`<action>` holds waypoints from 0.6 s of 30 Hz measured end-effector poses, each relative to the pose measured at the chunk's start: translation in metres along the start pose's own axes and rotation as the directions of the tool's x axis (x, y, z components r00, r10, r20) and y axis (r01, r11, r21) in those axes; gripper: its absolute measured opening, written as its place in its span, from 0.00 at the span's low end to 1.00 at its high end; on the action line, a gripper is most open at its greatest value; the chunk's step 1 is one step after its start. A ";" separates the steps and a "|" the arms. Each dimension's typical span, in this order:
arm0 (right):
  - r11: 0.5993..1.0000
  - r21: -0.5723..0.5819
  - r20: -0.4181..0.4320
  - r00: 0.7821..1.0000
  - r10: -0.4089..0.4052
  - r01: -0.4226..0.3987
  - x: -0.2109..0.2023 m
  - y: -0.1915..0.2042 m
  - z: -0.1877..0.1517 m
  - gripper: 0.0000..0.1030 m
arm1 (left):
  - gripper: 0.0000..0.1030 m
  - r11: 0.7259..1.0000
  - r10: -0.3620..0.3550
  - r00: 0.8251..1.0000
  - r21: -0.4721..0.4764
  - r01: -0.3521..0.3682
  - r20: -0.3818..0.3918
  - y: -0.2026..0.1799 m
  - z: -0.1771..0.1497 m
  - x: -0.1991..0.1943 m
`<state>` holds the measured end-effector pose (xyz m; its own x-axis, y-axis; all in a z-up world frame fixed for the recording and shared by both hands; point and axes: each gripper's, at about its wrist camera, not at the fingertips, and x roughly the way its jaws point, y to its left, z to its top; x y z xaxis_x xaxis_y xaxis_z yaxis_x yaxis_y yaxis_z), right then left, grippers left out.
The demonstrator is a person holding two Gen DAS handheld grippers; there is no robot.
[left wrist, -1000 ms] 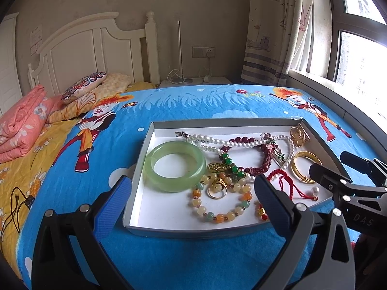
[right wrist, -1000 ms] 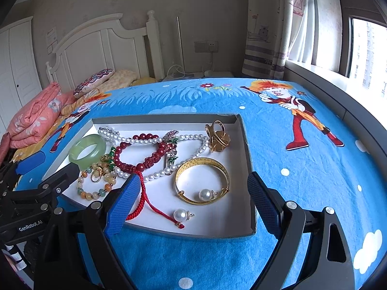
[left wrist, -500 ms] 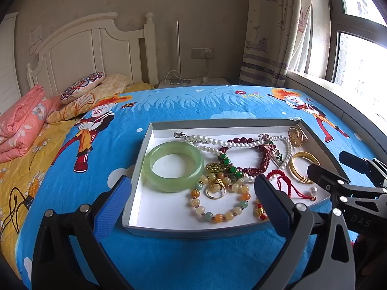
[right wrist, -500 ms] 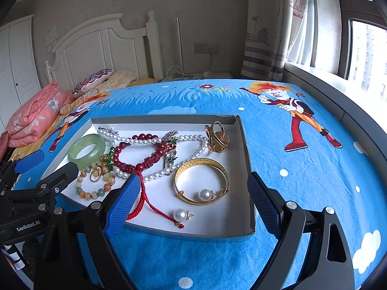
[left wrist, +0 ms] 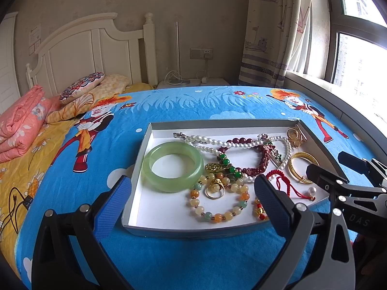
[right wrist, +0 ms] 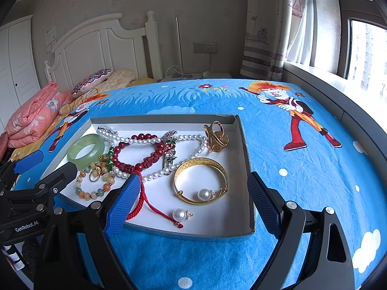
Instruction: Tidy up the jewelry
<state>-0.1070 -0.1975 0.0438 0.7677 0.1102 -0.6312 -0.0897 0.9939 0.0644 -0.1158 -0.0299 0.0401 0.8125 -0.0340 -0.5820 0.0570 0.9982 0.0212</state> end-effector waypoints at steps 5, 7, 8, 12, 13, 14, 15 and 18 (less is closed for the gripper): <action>1.000 0.000 0.001 1.000 0.001 -0.001 0.000 0.000 0.000 0.84 | 0.98 1.000 0.000 1.000 0.000 0.000 0.000 0.000 0.000 0.000; 1.000 0.000 0.000 1.000 0.000 0.000 0.000 0.000 0.000 0.84 | 0.98 1.000 0.000 1.000 -0.002 0.000 0.000 0.000 0.000 0.000; 1.000 0.000 0.001 1.000 0.000 0.000 0.000 0.000 0.000 0.84 | 0.98 1.000 0.000 1.000 -0.001 0.000 0.000 0.000 0.000 0.000; 1.000 0.000 0.001 1.000 0.000 0.000 0.000 0.000 0.000 0.84 | 0.98 1.000 -0.004 1.000 0.003 0.004 0.001 -0.001 0.000 -0.001; 1.000 0.000 0.000 1.000 0.001 -0.001 0.000 0.000 0.000 0.84 | 0.98 1.000 -0.007 1.000 0.007 0.007 0.001 -0.002 0.001 -0.001; 1.000 0.001 0.000 1.000 0.001 -0.001 0.000 0.000 0.000 0.84 | 0.98 1.000 -0.013 1.000 0.013 0.013 0.002 -0.003 0.001 -0.002; 1.000 0.001 0.001 1.000 0.002 -0.002 0.000 0.000 0.000 0.84 | 0.98 1.000 -0.017 1.000 0.018 0.017 0.002 -0.004 0.001 -0.003; 1.000 0.002 0.001 1.000 0.004 -0.004 0.000 0.000 0.001 0.84 | 0.98 0.999 -0.030 1.000 0.039 0.030 -0.002 -0.008 0.001 -0.003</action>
<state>-0.1062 -0.1978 0.0445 0.7677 0.1144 -0.6305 -0.0914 0.9934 0.0688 -0.1175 -0.0375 0.0426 0.8094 -0.0638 -0.5837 0.1038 0.9940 0.0354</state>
